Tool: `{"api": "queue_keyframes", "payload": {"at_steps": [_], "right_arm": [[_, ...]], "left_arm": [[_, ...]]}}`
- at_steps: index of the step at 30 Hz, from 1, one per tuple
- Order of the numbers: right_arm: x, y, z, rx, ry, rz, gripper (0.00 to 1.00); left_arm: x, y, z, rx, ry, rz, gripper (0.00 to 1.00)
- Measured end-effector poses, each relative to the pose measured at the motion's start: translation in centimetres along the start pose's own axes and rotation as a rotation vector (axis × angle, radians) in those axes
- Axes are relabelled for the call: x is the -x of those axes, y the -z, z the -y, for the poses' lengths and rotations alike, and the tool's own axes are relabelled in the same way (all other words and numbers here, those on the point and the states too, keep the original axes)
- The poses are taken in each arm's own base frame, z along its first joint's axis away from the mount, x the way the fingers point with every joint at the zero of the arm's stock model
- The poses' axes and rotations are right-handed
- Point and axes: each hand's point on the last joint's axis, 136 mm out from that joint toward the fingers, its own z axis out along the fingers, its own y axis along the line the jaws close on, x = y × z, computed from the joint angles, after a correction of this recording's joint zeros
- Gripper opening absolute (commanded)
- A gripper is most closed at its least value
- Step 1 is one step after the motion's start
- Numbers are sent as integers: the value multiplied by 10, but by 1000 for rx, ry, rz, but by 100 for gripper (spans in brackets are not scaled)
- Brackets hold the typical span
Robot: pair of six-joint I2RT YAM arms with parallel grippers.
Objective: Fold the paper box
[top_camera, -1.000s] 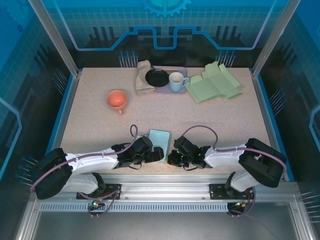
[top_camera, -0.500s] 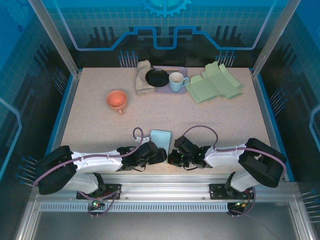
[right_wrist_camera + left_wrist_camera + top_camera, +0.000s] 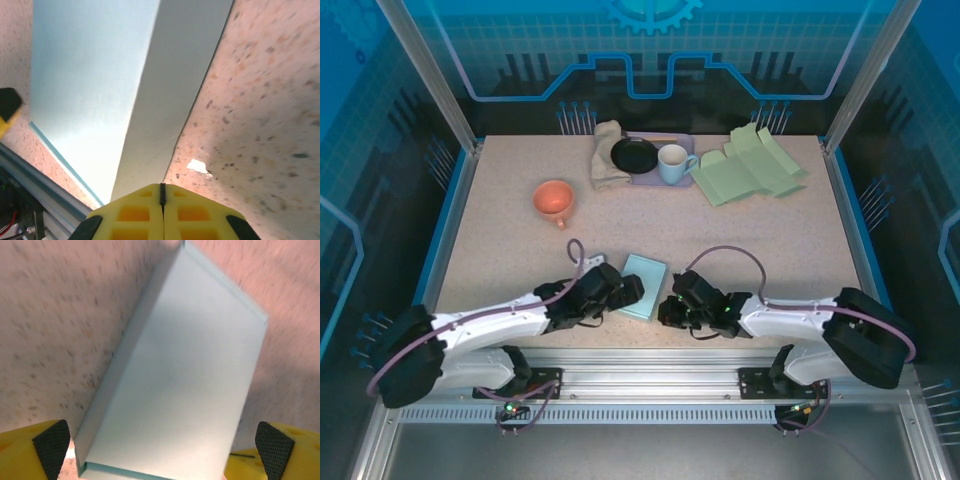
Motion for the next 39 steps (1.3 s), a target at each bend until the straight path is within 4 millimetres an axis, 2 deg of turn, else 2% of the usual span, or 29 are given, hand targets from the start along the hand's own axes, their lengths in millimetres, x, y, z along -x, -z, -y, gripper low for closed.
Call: {"api": "queue_keyframes", "payload": {"at_steps": [3,5,7,9,12,14,16,20,25,32,34,39], "right_arm": [[10,15,8,-57,44,59,20],[20,28,10,-100,92,100,31],[35,44,5,-140,157,149,48],[55,59,-5,-164,215,203,58],[91,77,-17,-185,274,276,63],[111,80,-16,-199,291,295,64],[127,73,-10,-213,306,280,64],[136,41,2,-246,359,184,64],[146,1,-6,-247,442,101,63],[149,-34,-7,-225,488,44,62],[147,-38,-4,-225,481,30,62],[152,-39,3,-204,413,43,60]], "left_arm": [[10,14,-4,1,0,36,98],[10,20,-8,0,0,40,98],[6,22,-15,0,2,35,98],[-5,20,-22,11,-6,14,98],[-26,16,-24,19,-32,-34,98],[-34,13,-20,10,-36,-55,97],[-40,9,-14,-4,-26,-68,97],[-43,0,-10,-8,1,-71,94],[-49,-13,-7,-9,31,-89,92],[-57,-30,-12,26,61,-117,89],[-52,-32,-11,27,81,-121,88],[-18,-44,-17,58,152,-66,84]]}}
